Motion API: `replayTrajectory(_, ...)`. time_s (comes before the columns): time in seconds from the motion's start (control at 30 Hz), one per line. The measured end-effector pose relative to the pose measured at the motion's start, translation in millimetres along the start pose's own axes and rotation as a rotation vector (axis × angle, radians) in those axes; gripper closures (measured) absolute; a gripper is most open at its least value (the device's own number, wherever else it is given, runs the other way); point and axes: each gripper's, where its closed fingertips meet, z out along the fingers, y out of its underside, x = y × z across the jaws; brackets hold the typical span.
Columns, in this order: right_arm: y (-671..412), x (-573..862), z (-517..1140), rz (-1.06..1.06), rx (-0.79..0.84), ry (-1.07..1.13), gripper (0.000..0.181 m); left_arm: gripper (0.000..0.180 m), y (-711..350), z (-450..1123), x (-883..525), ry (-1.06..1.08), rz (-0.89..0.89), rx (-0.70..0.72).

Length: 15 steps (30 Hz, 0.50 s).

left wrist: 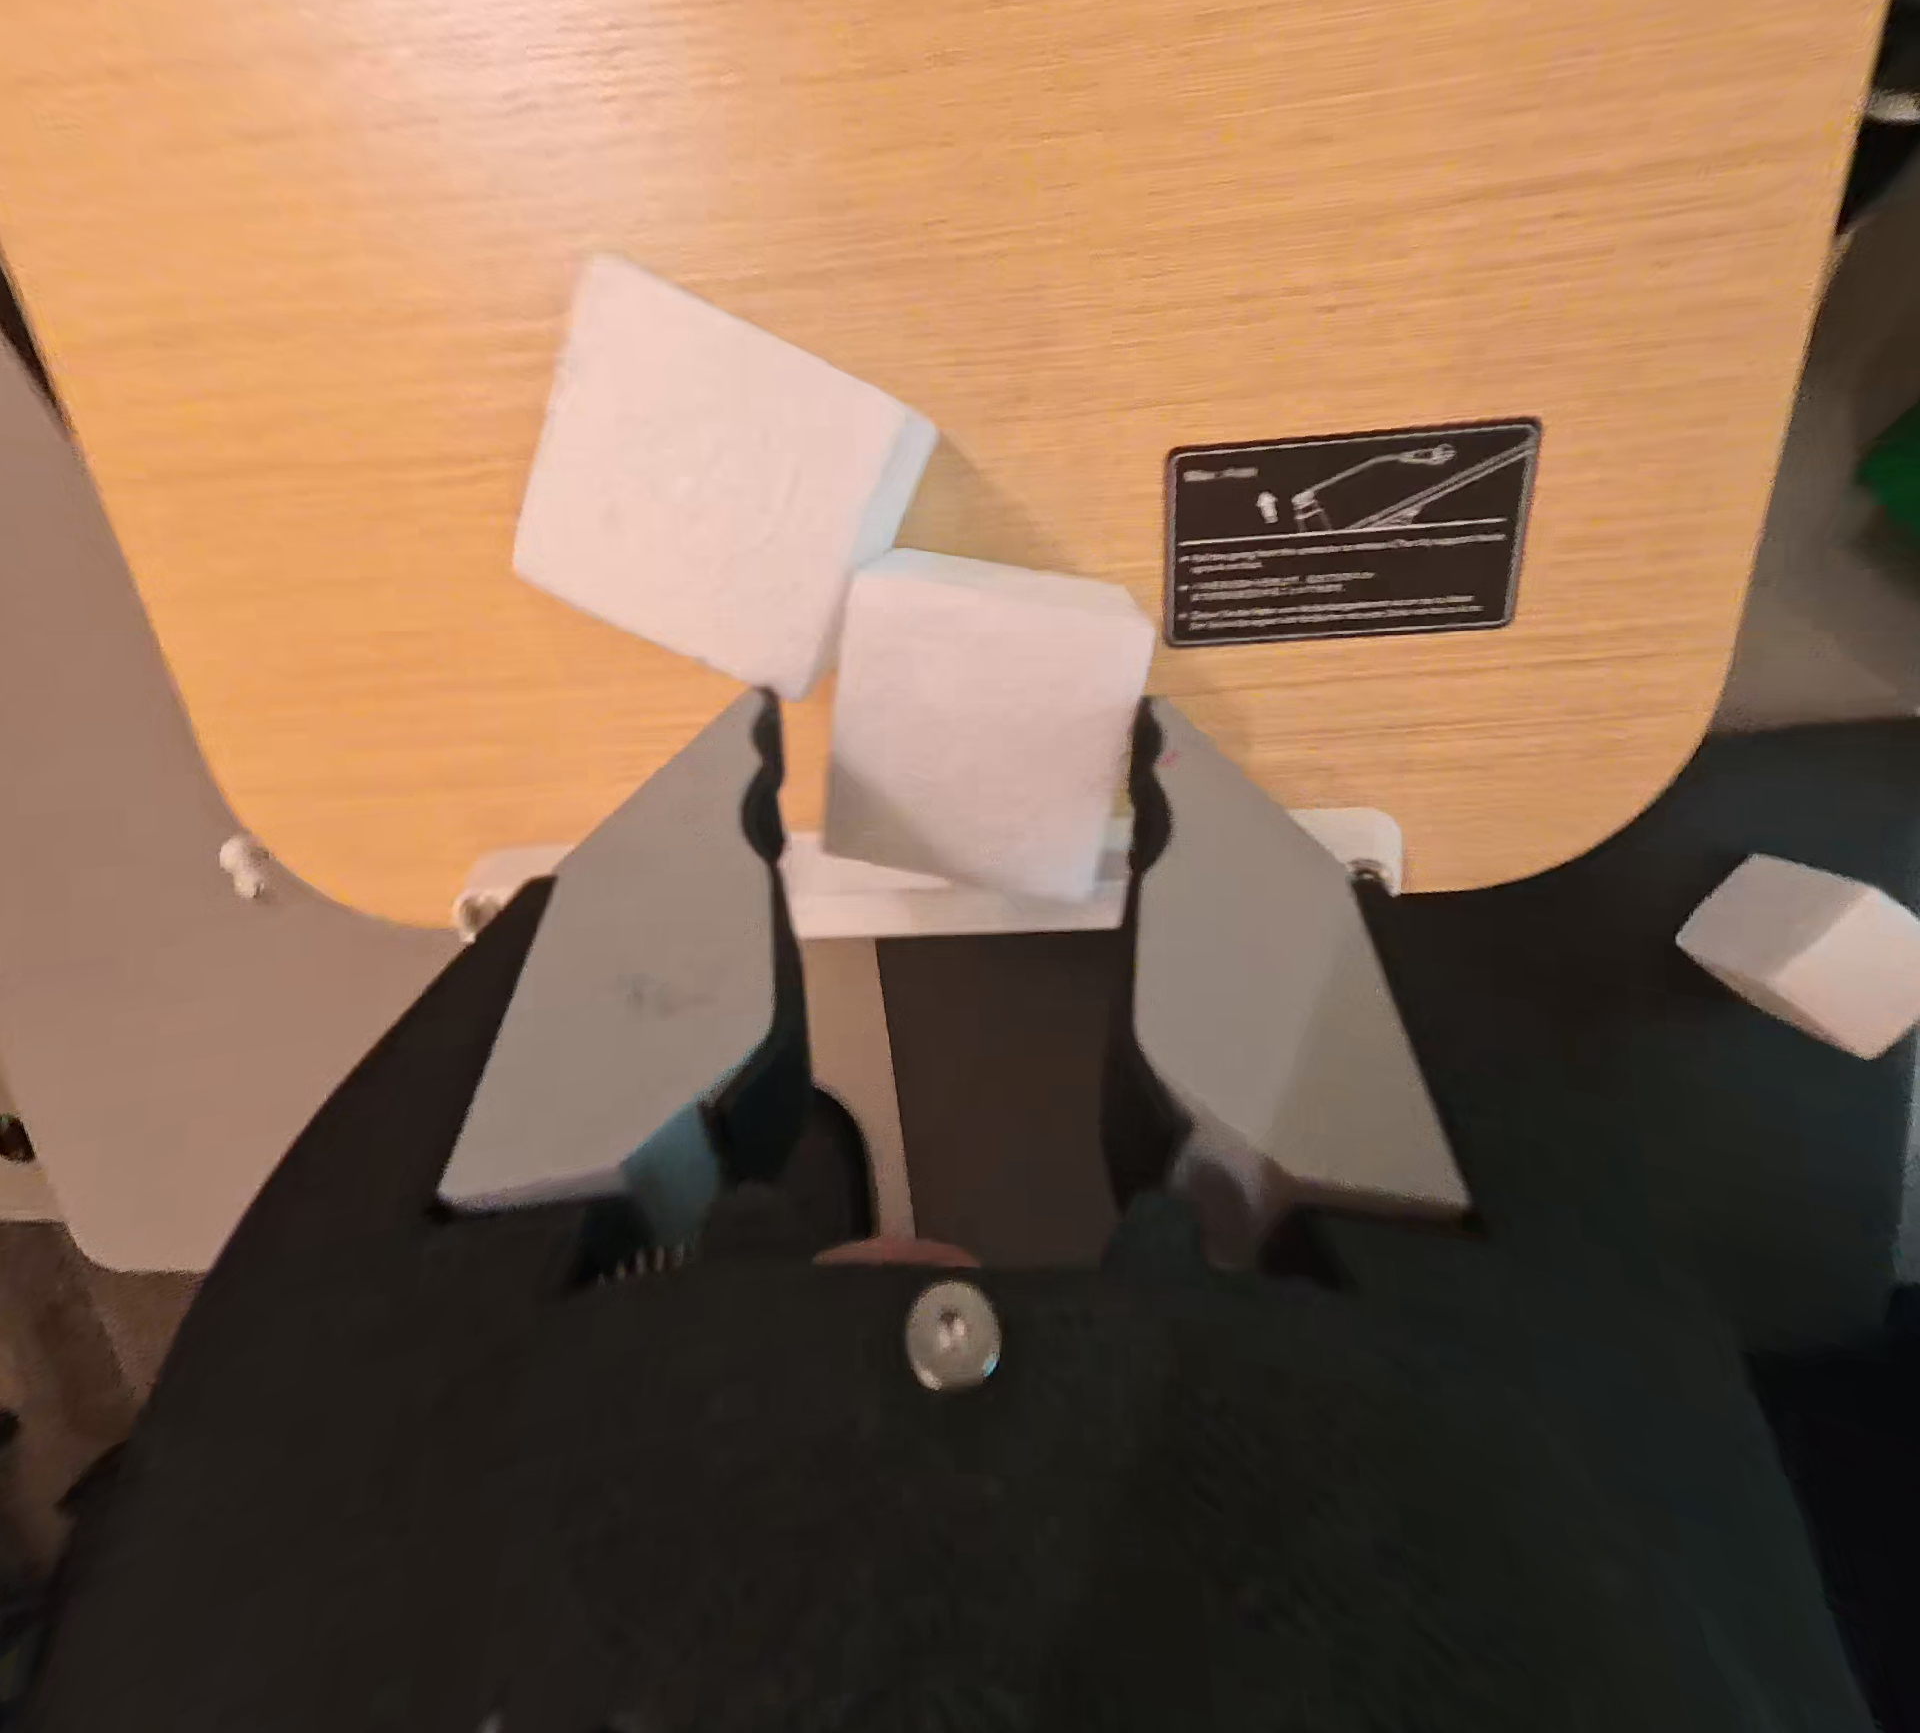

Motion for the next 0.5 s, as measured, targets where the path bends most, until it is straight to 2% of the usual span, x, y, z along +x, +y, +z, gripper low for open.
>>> replayTrajectory(0.03, 1, -1, -2, 0.004, 0.000, 0.003, 0.114, 0.122, -4, 1, 10, 0.036, 0.035, -0.006)
replayTrajectory(0.27, 1, 0, 4, 0.038, -0.023, 0.017, 0.116, 0.122, -48, 0, 86, 0.112, 0.302, 0.094)
replayTrajectory(0.43, -2, -1, 10, 0.021, -0.051, 0.037, 0.116, 0.122, -68, 6, 88, 0.136, 0.297, 0.104)
replayTrajectory(0.5, -1, -3, 11, 0.022, -0.059, 0.047, 0.117, 0.112, -63, 11, 83, 0.135, 0.300, 0.074)
